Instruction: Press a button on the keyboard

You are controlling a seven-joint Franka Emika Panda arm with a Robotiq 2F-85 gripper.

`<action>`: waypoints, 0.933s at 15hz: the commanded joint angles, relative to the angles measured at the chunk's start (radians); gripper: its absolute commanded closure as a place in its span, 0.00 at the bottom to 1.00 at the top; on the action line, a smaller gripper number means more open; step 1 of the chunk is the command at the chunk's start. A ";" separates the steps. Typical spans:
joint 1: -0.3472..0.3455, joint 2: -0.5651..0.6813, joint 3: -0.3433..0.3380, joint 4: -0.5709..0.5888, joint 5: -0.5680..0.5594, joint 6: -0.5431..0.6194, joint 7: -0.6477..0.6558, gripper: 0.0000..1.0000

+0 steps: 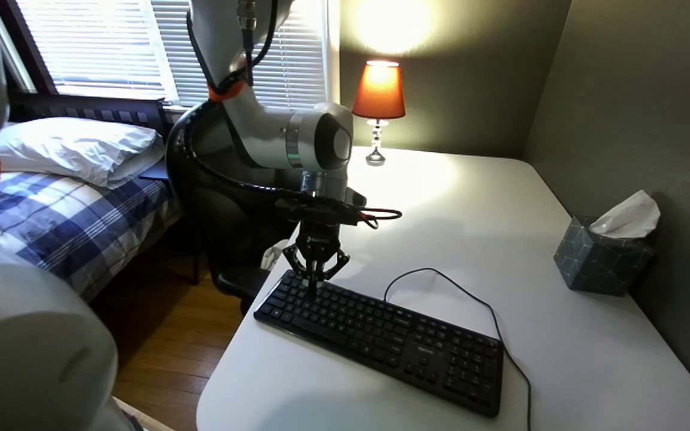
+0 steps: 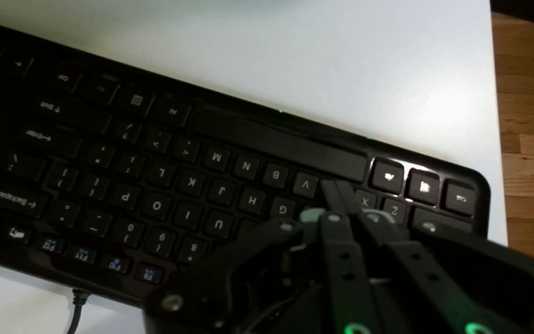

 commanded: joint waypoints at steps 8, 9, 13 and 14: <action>-0.013 0.070 -0.001 0.044 0.054 -0.008 -0.022 1.00; -0.014 0.073 -0.001 0.045 0.057 -0.009 -0.021 1.00; -0.019 0.084 -0.003 0.051 0.069 -0.009 -0.019 1.00; -0.021 0.086 -0.004 0.052 0.070 -0.008 -0.019 1.00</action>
